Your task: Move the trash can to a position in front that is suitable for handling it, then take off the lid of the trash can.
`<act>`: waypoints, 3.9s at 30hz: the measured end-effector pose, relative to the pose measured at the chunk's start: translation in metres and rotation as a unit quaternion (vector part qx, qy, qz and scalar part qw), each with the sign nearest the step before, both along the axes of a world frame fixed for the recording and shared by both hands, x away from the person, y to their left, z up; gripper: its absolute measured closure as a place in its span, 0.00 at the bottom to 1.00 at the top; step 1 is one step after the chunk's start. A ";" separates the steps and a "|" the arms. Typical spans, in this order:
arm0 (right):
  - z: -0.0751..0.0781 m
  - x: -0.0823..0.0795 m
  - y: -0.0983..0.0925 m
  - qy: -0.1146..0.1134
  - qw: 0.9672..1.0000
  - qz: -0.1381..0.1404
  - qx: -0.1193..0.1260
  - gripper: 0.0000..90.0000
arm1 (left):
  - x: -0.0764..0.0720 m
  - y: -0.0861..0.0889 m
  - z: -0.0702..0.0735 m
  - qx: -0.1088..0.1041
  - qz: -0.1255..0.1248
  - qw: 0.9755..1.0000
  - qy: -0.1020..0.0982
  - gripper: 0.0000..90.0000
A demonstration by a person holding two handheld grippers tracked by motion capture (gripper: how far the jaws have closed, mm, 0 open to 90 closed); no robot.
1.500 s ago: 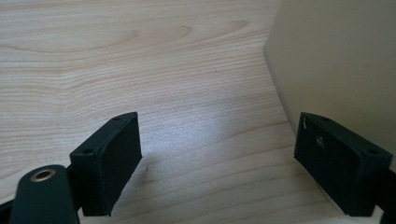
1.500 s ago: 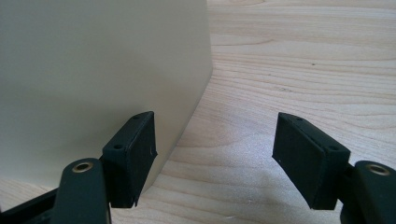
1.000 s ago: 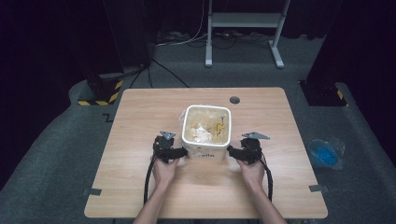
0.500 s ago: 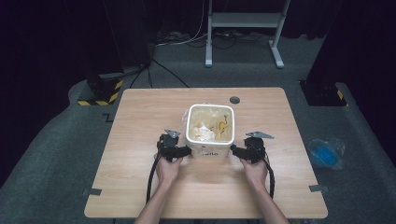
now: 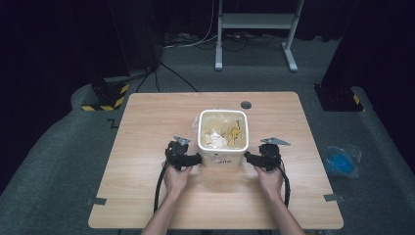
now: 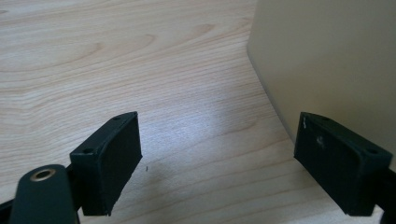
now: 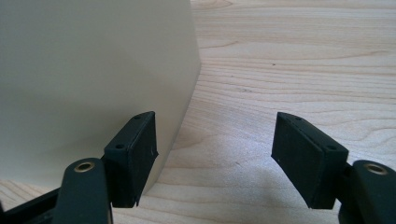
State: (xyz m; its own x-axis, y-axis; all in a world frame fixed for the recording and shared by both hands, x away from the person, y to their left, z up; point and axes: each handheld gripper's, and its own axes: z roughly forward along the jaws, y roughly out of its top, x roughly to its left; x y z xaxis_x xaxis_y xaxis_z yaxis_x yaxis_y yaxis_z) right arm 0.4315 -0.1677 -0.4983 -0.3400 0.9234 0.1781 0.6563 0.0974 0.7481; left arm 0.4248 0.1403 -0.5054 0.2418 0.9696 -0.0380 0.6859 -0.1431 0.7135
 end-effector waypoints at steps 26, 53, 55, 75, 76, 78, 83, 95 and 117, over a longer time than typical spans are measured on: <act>-0.003 -0.009 -0.029 -0.004 1.000 -0.002 -0.031 0.33 | -0.020 0.063 -0.010 0.014 0.044 0.999 0.003 0.17; 0.009 -0.018 -0.057 -0.009 0.999 -0.036 -0.027 0.49 | -0.026 0.085 -0.022 0.018 0.060 0.998 -0.017 0.18; 0.013 -0.018 -0.059 -0.011 0.999 -0.033 -0.024 0.49 | -0.026 0.086 -0.022 0.017 0.061 0.998 -0.016 0.18; 0.056 -0.013 -0.053 -0.013 0.999 -0.033 -0.022 0.55 | -0.026 0.085 -0.022 0.015 0.062 0.998 -0.017 0.18; 0.058 -0.013 -0.053 -0.014 0.999 -0.033 -0.020 0.56 | -0.026 0.085 -0.022 0.016 0.061 0.998 -0.016 0.18; 0.065 -0.011 -0.051 -0.016 0.999 -0.028 -0.014 0.58 | -0.026 0.085 -0.022 0.015 0.061 0.998 -0.017 0.18; 0.074 -0.010 -0.049 -0.016 1.000 -0.020 -0.009 0.65 | -0.026 0.085 -0.022 0.015 0.062 0.998 -0.017 0.18; 0.102 -0.002 -0.033 -0.028 0.999 -0.007 -0.022 0.73 | -0.026 0.085 -0.022 0.015 0.062 0.998 -0.016 0.18; 0.124 0.014 -0.014 -0.033 0.999 0.000 0.000 0.74 | -0.026 0.085 -0.022 0.015 0.059 0.998 -0.018 0.20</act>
